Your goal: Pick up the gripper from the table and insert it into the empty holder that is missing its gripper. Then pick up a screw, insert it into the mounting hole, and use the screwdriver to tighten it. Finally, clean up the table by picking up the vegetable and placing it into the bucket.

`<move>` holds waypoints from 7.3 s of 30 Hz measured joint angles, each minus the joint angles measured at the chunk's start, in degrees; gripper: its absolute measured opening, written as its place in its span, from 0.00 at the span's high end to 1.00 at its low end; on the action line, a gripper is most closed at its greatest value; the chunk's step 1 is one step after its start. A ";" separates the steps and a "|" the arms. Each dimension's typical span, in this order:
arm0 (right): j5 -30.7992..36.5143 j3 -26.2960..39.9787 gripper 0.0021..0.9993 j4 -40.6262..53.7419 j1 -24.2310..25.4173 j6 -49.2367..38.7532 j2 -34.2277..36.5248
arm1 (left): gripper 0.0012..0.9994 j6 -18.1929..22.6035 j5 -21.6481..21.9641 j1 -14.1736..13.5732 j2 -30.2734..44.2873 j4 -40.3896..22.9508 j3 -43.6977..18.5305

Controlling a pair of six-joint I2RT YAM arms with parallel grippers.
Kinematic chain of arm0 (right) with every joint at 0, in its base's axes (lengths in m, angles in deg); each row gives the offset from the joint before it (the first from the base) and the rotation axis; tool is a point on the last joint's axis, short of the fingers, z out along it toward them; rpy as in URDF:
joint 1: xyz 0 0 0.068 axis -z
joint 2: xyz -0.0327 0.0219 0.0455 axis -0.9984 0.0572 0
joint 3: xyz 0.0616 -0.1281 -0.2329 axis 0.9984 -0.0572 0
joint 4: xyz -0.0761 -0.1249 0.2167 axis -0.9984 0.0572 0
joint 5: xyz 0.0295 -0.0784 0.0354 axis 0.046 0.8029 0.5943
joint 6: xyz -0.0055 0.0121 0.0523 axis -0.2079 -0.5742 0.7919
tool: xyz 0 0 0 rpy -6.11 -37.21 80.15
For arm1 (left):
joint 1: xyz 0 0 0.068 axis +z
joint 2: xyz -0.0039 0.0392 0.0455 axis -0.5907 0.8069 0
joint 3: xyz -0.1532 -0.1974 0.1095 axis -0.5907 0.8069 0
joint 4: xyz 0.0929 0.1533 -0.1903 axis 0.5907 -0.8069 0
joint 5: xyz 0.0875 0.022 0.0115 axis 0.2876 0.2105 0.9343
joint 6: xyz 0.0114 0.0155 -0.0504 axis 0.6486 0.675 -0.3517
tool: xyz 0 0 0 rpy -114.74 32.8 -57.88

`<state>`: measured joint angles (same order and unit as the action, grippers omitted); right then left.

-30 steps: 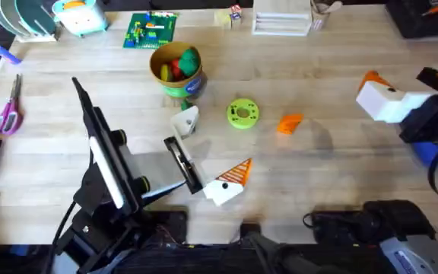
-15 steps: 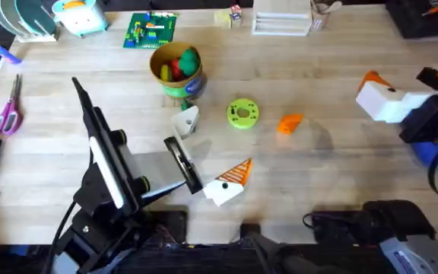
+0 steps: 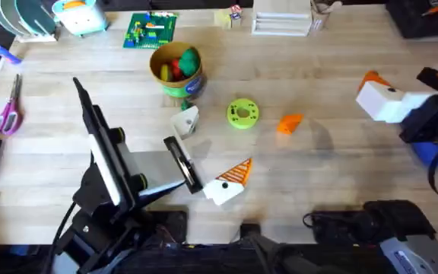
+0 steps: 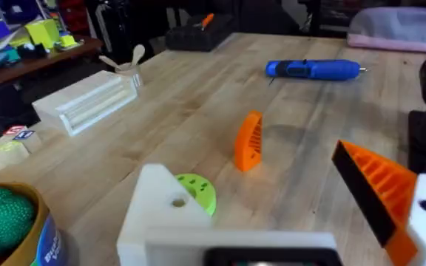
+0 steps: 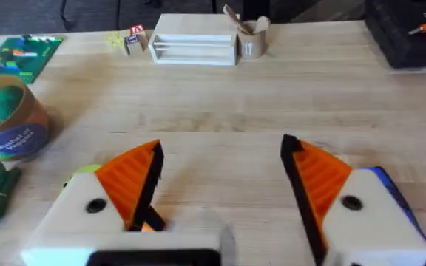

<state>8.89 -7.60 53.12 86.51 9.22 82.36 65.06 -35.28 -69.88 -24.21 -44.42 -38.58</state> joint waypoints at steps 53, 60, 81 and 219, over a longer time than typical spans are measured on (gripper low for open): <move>-3.19 5.94 0.04 3.20 -19.78 -22.23 44.70 | 0.01 -15.96 -0.29 0.00 0.07 -0.34 0.00; -3.61 5.95 0.26 4.16 -19.78 -22.38 44.70 | 0.01 -15.96 -0.29 0.00 0.07 -0.34 0.00; -4.08 6.31 0.99 7.60 -19.78 -22.31 42.98 | 0.01 -15.96 -0.31 0.00 0.07 -0.34 0.00; 3.67 13.73 0.45 15.90 -25.14 -39.85 52.02 | 0.01 -15.96 -0.31 0.00 0.07 -0.34 0.02</move>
<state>12.56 6.12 69.01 61.38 -30.64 134.38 49.10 -35.60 -69.88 -24.15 -44.76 -38.56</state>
